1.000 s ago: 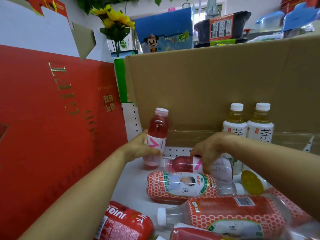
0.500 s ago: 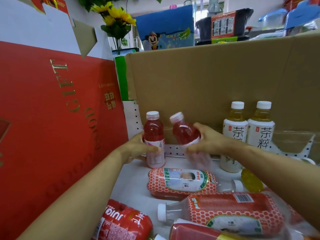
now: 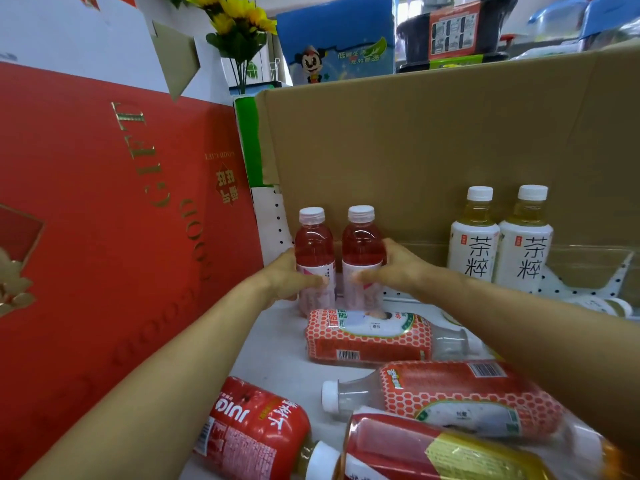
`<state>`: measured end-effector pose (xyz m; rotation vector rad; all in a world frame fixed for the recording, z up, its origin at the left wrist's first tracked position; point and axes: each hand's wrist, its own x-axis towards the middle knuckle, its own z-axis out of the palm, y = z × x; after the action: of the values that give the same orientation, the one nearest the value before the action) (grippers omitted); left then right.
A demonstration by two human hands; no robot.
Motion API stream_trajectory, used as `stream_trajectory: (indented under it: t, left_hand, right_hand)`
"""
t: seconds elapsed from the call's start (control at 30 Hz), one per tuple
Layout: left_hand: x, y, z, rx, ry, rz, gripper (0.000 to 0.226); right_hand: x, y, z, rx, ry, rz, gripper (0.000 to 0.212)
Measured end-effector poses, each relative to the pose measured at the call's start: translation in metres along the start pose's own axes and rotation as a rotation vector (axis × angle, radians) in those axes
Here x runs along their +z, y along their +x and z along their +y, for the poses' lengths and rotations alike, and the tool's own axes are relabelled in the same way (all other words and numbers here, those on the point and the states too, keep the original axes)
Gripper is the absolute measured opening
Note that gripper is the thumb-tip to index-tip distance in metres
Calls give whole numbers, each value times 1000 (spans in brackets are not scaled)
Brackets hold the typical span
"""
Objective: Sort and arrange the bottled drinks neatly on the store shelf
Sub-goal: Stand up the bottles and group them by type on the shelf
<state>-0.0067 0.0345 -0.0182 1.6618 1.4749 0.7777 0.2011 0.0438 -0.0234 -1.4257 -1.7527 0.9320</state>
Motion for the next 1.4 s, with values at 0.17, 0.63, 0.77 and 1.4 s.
stream_trajectory:
  t: [0.17,0.63,0.77,1.4]
  left_hand:
    - [8,-34,12,-36,498,70,61]
    - [52,-66,13,368,722,-18,88]
    - [40,-67,8,323,461,103,73]
    - [15,-90,-2,57,-172,65,68]
  right_hand:
    - [-27,-45,-14,106,-449,-190,61]
    - [-69,-100,-30,-74,-489,-236,28]
    - [-67,-106,-50,-196,-101,-61,22]
    - [-41,-136,-14,-72,-599,-463,56]
